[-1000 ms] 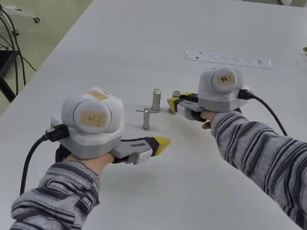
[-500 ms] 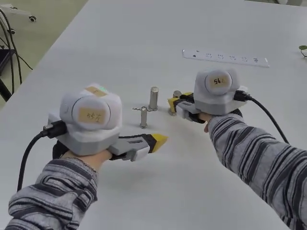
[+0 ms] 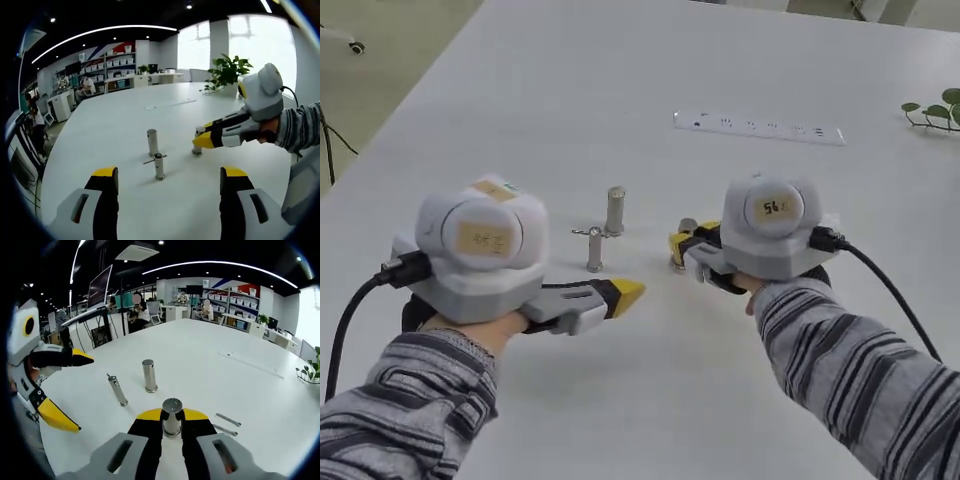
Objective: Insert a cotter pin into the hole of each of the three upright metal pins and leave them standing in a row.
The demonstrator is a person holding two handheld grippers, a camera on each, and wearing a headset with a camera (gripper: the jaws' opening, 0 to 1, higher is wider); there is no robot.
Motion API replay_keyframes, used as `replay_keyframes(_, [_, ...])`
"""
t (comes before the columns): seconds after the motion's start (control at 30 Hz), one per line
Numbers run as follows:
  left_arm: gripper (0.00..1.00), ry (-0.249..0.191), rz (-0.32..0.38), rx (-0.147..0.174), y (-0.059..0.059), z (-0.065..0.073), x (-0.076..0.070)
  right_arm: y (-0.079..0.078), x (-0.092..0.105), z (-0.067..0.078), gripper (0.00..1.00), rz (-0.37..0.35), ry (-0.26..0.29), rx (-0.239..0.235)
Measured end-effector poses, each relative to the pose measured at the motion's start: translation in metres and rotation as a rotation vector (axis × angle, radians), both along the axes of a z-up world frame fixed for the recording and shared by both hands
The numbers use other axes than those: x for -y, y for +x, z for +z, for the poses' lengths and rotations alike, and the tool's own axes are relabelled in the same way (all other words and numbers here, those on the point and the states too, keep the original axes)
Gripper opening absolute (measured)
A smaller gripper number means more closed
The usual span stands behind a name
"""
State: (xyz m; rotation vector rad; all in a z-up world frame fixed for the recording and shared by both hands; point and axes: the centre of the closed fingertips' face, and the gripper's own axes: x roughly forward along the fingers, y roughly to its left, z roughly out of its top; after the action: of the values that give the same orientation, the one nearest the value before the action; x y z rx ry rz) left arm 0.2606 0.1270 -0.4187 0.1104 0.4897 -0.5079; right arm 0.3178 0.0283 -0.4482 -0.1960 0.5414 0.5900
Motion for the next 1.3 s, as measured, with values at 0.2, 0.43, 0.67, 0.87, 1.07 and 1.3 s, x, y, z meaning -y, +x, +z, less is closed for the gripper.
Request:
replay_keyframes(0.2, [0.82, 0.003, -0.002, -0.002, -0.001, -0.001, 0.0, -0.015, 0.003, 0.0, 0.08, -0.017, 0.006, -0.011])
replay_keyframes(0.43, [0.82, -0.004, -0.005, -0.009, -0.001, -0.002, 0.001, -0.026, 0.004, -0.002, 0.08, -0.033, 0.009, -0.024])
replay_keyframes(0.67, [0.82, -0.009, -0.001, -0.009, 0.0, -0.001, -0.001, -0.035, 0.004, -0.008, 0.08, -0.052, -0.005, -0.034])
replay_keyframes(0.87, [0.82, -0.011, -0.003, -0.011, 0.0, -0.001, -0.001, -0.039, 0.006, -0.01, 0.08, -0.09, 0.008, -0.025])
replay_keyframes(1.07, [0.82, -0.012, -0.008, -0.013, -0.001, -0.002, 0.001, -0.041, 0.006, -0.01, 0.09, -0.116, 0.0, -0.001])
replay_keyframes(1.3, [0.82, -0.013, -0.009, -0.014, -0.001, -0.003, 0.002, -0.042, 0.007, -0.01, 0.09, -0.128, 0.016, -0.007])
